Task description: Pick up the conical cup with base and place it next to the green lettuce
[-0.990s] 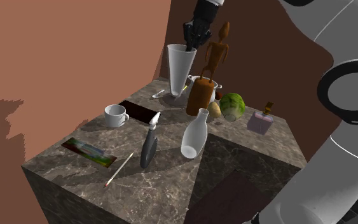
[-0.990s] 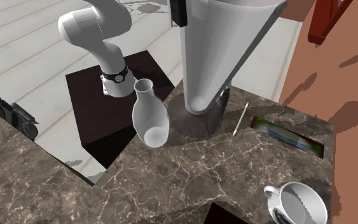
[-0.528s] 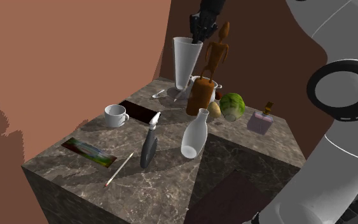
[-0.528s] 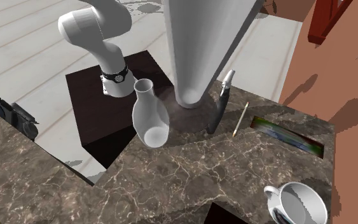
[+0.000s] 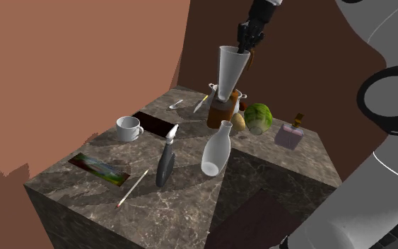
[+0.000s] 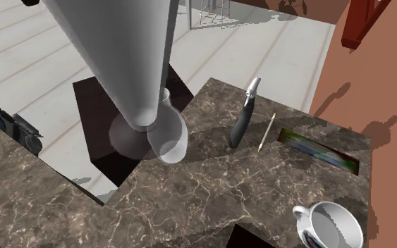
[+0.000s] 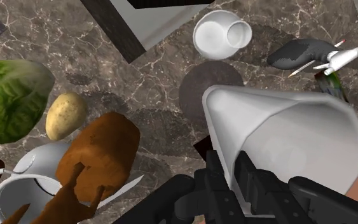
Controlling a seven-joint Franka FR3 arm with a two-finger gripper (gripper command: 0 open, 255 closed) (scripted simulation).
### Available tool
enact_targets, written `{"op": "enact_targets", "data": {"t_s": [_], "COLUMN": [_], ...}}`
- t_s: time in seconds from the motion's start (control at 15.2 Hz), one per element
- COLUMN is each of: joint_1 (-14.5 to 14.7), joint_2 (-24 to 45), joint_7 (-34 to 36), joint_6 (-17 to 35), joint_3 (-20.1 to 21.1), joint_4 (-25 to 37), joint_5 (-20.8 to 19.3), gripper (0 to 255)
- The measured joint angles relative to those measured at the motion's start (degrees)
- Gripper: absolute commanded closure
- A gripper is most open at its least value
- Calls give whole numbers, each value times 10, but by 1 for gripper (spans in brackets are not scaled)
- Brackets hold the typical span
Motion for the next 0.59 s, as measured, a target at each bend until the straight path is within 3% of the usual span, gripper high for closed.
{"op": "enact_targets", "data": {"t_s": [0.59], "joint_1": [-67], "joint_2": [-2], "joint_7": [-130], "joint_6": [-18], "joint_3": [-68], "joint_4": [2], "joint_5": [11], "gripper": [255]}}
